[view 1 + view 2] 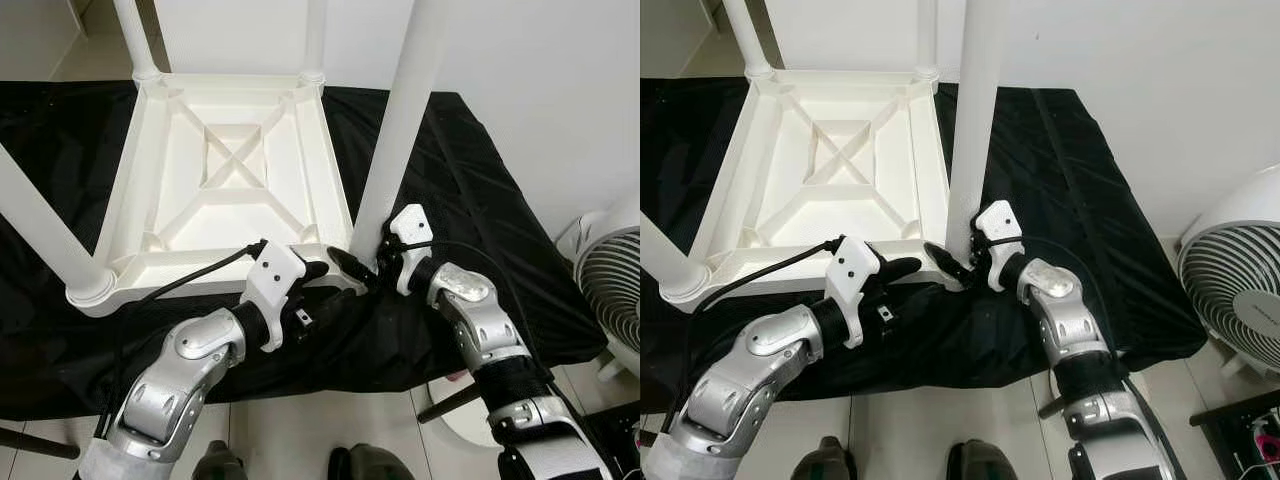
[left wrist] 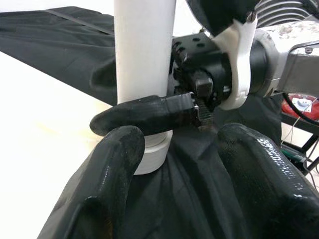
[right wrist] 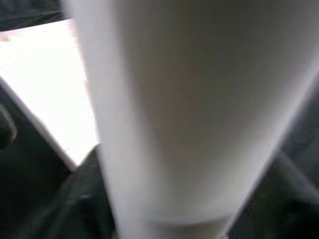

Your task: Building children table

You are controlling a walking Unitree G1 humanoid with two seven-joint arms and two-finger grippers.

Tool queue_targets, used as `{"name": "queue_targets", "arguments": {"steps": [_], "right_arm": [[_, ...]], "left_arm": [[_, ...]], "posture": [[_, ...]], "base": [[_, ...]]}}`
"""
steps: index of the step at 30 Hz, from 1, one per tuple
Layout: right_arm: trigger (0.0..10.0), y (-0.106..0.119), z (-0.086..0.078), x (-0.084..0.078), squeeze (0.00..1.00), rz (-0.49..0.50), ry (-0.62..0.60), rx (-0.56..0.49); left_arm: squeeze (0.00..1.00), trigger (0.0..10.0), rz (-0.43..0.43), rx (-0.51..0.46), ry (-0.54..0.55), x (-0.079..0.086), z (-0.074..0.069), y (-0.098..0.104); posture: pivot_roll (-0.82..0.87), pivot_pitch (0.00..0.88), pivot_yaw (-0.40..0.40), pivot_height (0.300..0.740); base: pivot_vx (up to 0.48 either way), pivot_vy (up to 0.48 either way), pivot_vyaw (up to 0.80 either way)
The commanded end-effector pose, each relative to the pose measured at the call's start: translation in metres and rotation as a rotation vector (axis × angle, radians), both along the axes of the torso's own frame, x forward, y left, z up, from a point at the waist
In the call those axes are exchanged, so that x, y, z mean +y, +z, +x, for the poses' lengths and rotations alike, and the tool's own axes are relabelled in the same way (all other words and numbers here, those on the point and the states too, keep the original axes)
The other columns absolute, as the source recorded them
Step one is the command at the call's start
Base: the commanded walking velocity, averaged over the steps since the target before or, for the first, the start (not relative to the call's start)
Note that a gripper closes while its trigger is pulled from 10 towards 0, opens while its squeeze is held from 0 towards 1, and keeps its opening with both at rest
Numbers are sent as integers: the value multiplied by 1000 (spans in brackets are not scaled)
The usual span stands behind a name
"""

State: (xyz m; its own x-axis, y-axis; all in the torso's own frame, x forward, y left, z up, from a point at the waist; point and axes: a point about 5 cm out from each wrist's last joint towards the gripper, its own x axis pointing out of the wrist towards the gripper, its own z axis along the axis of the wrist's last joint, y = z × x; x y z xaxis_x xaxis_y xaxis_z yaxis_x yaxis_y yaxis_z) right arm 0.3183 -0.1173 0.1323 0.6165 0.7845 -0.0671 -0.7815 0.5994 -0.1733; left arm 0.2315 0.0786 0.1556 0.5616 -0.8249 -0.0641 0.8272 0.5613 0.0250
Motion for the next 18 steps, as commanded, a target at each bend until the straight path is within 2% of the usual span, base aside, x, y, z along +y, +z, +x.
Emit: {"name": "queue_targets", "arguments": {"steps": [1, 6, 10, 11, 14, 16, 17, 18], "right_arm": [[0, -2, 0, 6, 0, -22, 44, 8], [0, -4, 0, 5, 0, -25, 67, 22], [0, -4, 0, 2, 0, -13, 42, 29], [0, -4, 1, -1, 0, 1, -8, 34], [0, -3, 2, -3, 0, 17, -54, 31], [0, -2, 6, -5, 0, 42, -195, 16], [0, -2, 6, -5, 0, 42, -195, 16], [0, -1, 6, -4, 0, 57, -259, 18]], "left_arm": [[0, 10000, 14, -6, 45, 2, 1, -1], [0, 10000, 11, -3, 54, 3, -1, -1], [0, 10000, 8, 2, 57, 3, -4, -2], [0, 10000, 7, 5, 58, 2, -6, -2], [0, 10000, 5, 8, 60, 2, -6, -2], [0, 10000, 4, 11, 61, 2, -7, -3], [0, 10000, 4, 11, 61, 2, -7, -3], [0, 10000, 3, 13, 61, 1, -8, -2]], "posture": [[53, 36, -54, 740], [56, 40, -57, 740], [59, 49, -66, 740], [60, 56, -74, 740], [61, 57, -74, 740], [61, 59, -75, 740], [61, 59, -75, 740], [60, 62, -75, 740]], "base": [[0, 0, 0], [0, 0, 0], [0, 0, 0], [0, 0, 0], [0, 0, 0], [0, 0, 0], [0, 0, 0], [0, 0, 0]]}}
